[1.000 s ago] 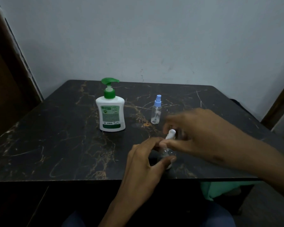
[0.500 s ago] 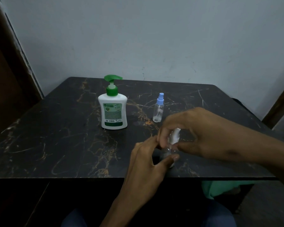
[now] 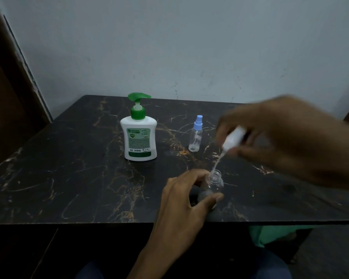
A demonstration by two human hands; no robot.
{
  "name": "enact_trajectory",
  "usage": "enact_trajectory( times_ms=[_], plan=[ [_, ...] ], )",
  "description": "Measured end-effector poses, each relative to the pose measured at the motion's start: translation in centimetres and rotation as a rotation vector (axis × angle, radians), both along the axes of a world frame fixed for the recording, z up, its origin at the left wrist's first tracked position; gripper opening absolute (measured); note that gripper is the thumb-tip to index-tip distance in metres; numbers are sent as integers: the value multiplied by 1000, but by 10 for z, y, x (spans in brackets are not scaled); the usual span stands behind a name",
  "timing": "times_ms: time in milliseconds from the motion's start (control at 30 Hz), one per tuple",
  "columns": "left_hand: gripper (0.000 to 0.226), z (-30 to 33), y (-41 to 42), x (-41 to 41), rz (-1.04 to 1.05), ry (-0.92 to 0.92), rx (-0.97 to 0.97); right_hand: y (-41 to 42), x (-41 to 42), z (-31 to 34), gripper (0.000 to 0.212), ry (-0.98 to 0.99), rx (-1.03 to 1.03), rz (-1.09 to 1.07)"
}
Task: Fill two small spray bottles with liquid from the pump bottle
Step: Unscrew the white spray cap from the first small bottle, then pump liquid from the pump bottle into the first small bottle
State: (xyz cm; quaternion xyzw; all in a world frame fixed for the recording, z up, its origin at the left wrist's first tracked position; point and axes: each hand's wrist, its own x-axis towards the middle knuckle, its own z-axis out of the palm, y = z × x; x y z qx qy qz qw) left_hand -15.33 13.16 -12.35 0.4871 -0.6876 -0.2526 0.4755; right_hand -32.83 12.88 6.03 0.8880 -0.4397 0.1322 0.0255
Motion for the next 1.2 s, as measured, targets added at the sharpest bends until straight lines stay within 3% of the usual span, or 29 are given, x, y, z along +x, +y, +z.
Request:
enact_trajectory(
  times_ms=[133,267,467,700,867,1067,1200],
  plan=[
    [37,-1,1,0,30,-17,-17,-19,-37,8,19,-375,-73,-14],
    [34,-2,2,0,24,-18,-18,-66,-41,-68,22,-549,108,-229],
    [35,2,1,0,2,-49,-10,-97,4,-162,24,-572,200,-218],
    [38,1,-1,1,26,-51,-34,-107,7,-166,32,-620,201,-193],
    [34,0,-1,0,26,-54,-65,-61,-11,-146,29,-680,88,-209],
    [35,-5,-3,0,23,-27,-84,17,-20,-159,65,-729,318,-96],
    [36,-2,-2,0,5,33,-93,19,-1,-172,63,-774,261,-150]
  ],
)
